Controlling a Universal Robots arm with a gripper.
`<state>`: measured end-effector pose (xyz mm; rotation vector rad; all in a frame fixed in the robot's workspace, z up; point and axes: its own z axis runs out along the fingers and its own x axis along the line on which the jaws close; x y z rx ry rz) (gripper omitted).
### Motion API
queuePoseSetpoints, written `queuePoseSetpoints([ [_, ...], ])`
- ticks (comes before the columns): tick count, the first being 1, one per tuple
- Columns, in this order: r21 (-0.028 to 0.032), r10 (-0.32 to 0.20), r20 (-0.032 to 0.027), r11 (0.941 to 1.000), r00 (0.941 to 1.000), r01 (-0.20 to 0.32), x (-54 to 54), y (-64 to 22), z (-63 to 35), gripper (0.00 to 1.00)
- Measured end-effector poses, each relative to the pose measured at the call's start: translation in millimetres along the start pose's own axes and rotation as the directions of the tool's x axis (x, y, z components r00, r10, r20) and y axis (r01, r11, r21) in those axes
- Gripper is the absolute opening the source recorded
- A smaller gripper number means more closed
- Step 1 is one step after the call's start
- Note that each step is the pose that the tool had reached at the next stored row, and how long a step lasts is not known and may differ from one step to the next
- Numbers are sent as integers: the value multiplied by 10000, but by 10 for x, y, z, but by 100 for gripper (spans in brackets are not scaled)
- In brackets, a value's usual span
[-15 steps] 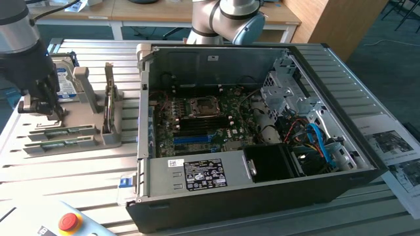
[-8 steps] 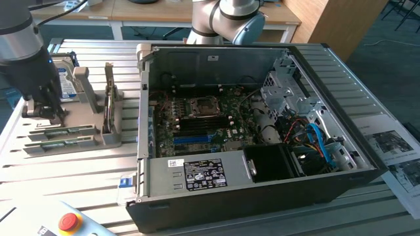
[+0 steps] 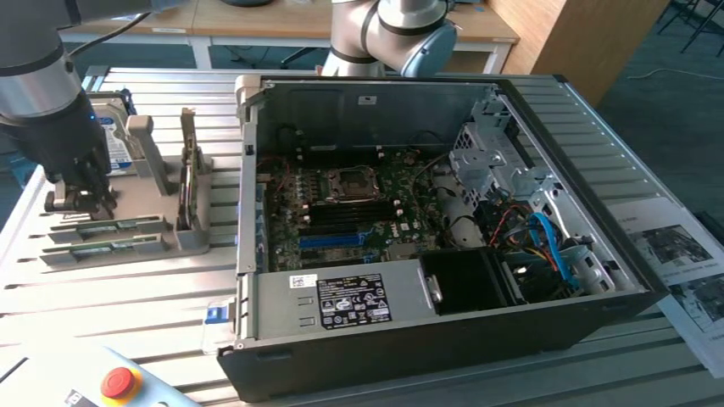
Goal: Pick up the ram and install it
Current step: 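Pick up the ram and move it above insertion slot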
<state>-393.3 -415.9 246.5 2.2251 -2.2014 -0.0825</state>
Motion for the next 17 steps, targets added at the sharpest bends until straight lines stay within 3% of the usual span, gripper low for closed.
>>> queuePoseSetpoints([
  [5,0,1,0,10000,10000,-1,4,1,0,24],
  [13,0,0,-1,10000,10000,0,122,1,-4,24],
  [17,0,1,0,10000,10000,-1,130,1,-4,24],
])
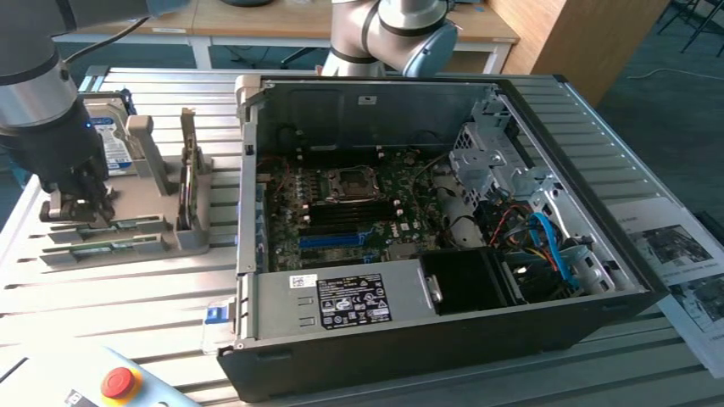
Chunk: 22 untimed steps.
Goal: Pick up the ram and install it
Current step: 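Pick up the ram and move it above insertion slot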
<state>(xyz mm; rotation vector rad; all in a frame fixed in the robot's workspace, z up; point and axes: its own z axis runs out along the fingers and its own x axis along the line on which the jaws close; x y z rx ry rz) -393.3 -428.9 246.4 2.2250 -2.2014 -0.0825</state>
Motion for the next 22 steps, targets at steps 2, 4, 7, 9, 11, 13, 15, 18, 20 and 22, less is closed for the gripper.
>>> queuePoseSetpoints([
  [2,2,0,2,10000,10000,0,0,0,7,24],
  [4,-1,0,0,10000,10000,0,1,-1,28,24],
  [7,0,-1,1,10000,10000,1,3,-3,69,24],
  [9,0,-1,0,10000,10000,1,3,-4,96,24],
  [11,-1,0,0,10000,10000,0,4,-6,122,24],
  [13,-1,0,0,10000,10000,0,5,-7,148,24],
  [15,0,-1,0,10000,10000,1,6,-8,176,24],
  [18,-1,-1,0,10000,10000,1,7,-10,214,24],
  [20,0,0,0,10000,10000,0,8,-11,241,24],
  [22,-1,-1,0,10000,10000,1,9,-13,297,24],
])
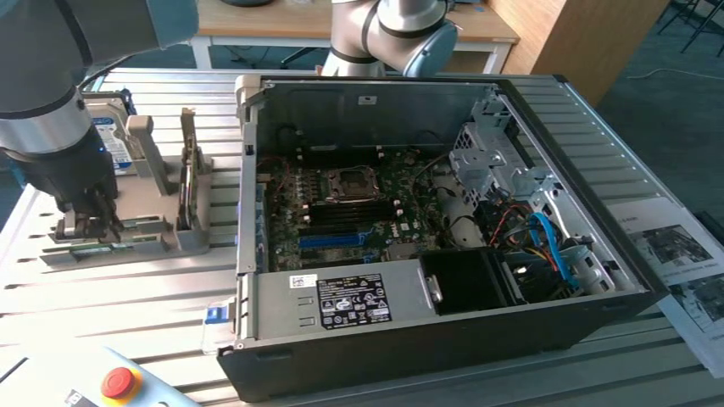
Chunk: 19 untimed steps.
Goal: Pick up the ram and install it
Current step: 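Pick up the ram and move it above insertion slot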
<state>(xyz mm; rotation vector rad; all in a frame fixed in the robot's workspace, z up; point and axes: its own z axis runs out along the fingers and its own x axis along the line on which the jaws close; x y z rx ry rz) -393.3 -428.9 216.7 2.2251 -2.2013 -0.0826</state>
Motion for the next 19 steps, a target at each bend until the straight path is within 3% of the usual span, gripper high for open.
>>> queuePoseSetpoints([
  [1,0,0,0,10000,10000,0,2,-2,57,24],
  [19,-19,-595,-26,9982,9982,595,2,-3,62,24],
])
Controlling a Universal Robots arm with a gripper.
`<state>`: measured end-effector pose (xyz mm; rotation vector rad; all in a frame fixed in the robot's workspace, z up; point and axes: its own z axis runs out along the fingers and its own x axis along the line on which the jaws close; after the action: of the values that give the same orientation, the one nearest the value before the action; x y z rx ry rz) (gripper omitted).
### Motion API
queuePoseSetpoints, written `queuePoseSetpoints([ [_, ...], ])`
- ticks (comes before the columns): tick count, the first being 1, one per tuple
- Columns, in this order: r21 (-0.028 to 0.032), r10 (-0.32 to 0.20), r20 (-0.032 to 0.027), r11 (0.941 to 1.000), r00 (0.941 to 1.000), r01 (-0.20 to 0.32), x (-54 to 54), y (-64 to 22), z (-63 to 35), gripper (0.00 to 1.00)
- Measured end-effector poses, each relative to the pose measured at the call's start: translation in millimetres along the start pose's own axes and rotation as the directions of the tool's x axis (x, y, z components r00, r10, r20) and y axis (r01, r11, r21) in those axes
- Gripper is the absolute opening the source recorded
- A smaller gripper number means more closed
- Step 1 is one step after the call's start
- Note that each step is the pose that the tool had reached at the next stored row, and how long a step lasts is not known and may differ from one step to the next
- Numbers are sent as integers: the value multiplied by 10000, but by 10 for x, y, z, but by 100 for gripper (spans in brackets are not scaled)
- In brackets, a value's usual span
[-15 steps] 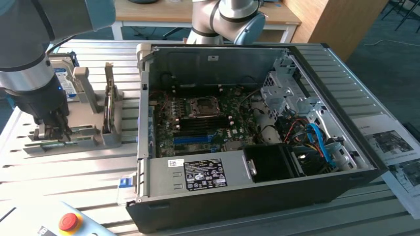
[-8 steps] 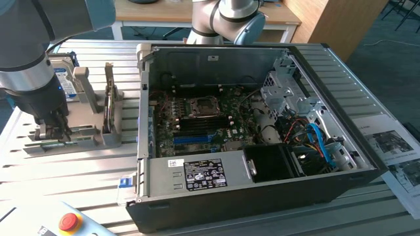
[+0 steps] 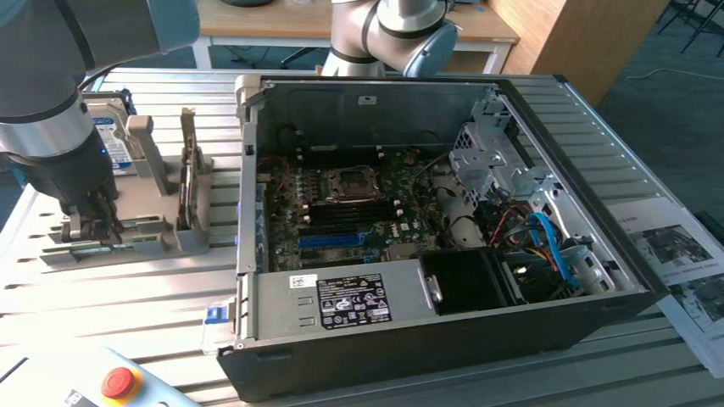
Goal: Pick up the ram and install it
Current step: 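Pick up the ram and move it above insertion slot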
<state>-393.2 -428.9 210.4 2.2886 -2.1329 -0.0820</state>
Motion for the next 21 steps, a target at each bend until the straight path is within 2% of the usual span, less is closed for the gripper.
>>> queuePoseSetpoints([
  [21,0,0,0,10000,10000,0,3,-3,83,24],
])
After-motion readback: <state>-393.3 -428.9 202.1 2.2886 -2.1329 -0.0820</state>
